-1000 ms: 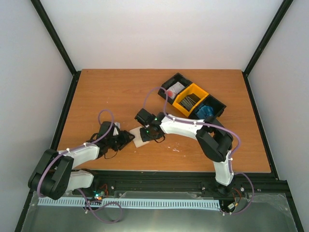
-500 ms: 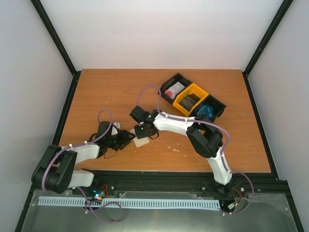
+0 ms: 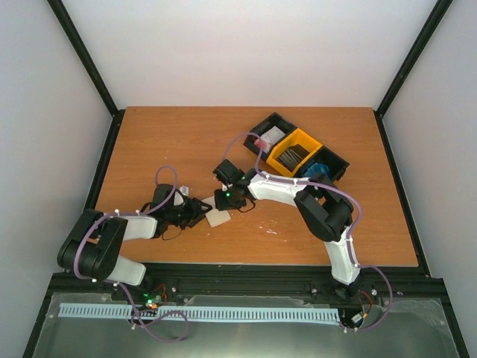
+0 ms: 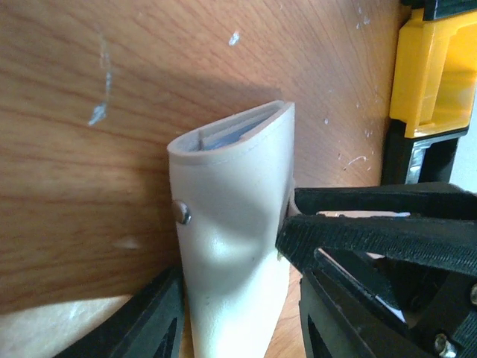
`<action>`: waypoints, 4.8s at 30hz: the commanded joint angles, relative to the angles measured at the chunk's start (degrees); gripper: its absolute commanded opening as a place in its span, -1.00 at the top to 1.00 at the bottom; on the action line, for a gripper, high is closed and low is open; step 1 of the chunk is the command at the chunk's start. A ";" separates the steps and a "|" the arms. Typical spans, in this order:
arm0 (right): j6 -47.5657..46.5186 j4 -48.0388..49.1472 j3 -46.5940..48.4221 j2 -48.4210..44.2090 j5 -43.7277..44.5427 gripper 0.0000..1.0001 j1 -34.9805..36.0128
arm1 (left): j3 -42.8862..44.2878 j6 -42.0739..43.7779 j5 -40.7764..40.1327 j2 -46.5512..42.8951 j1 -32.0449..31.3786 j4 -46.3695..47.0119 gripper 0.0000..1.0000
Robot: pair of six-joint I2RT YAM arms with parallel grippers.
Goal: Put the credit cards into the card holder
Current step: Open the card holder at the center of the board.
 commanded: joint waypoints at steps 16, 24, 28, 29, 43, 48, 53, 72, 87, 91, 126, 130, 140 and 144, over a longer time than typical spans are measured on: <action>2.59 -3.99 -1.87 -1.67 6.54 0.49 -2.49 | 3.18 3.78 -2.21 5.14 0.28 -2.92 0.99; 9.35 -19.50 1.30 -3.67 30.02 0.29 -2.49 | 5.20 5.85 -3.13 5.08 0.28 -5.83 0.99; 3.86 -15.90 1.33 -5.30 24.88 0.18 -2.49 | 6.37 6.91 -3.65 5.01 0.28 -7.05 0.99; 1.66 -13.14 0.85 -6.19 20.64 0.14 -2.50 | 6.55 7.13 -3.69 5.05 0.28 -7.27 0.99; -3.00 -3.45 0.45 -5.66 2.46 -0.20 -2.59 | 7.29 8.29 -3.76 6.02 0.28 -8.28 0.99; -3.80 -4.80 1.08 -2.94 2.49 -0.08 -2.58 | 7.55 8.30 -3.52 6.24 0.28 -8.26 0.99; -4.52 -4.44 1.56 -1.68 2.52 0.25 -2.58 | 7.60 8.46 -3.12 6.27 0.28 -8.21 0.97; -1.39 -5.54 0.51 -8.40 5.35 0.94 -3.05 | 12.09 13.55 -6.77 -3.94 0.28 -19.86 -0.32; -2.16 -3.24 -4.79 -15.01 -4.62 0.95 -3.55 | 16.69 13.84 1.42 1.41 0.02 -17.01 -0.51; -3.50 -3.34 -5.07 -15.44 -4.55 0.94 -3.61 | 16.05 13.52 1.33 1.16 0.01 -16.04 -0.32; -0.88 -1.42 -8.69 -16.82 -0.97 0.94 -3.64 | 18.73 22.15 2.86 4.27 -2.13 -21.90 0.69; -0.13 -2.56 -8.59 -16.40 1.88 0.94 -3.64 | 19.36 22.18 3.21 4.03 -2.51 -22.54 0.85; 1.94 -14.08 -2.04 -15.88 17.53 0.31 -3.65 | 25.40 17.68 -0.56 3.78 -3.90 -32.15 0.95; -2.42 -10.29 -1.80 -18.64 12.42 0.27 -3.71 | 26.95 15.17 -1.12 4.32 -4.58 -33.89 0.97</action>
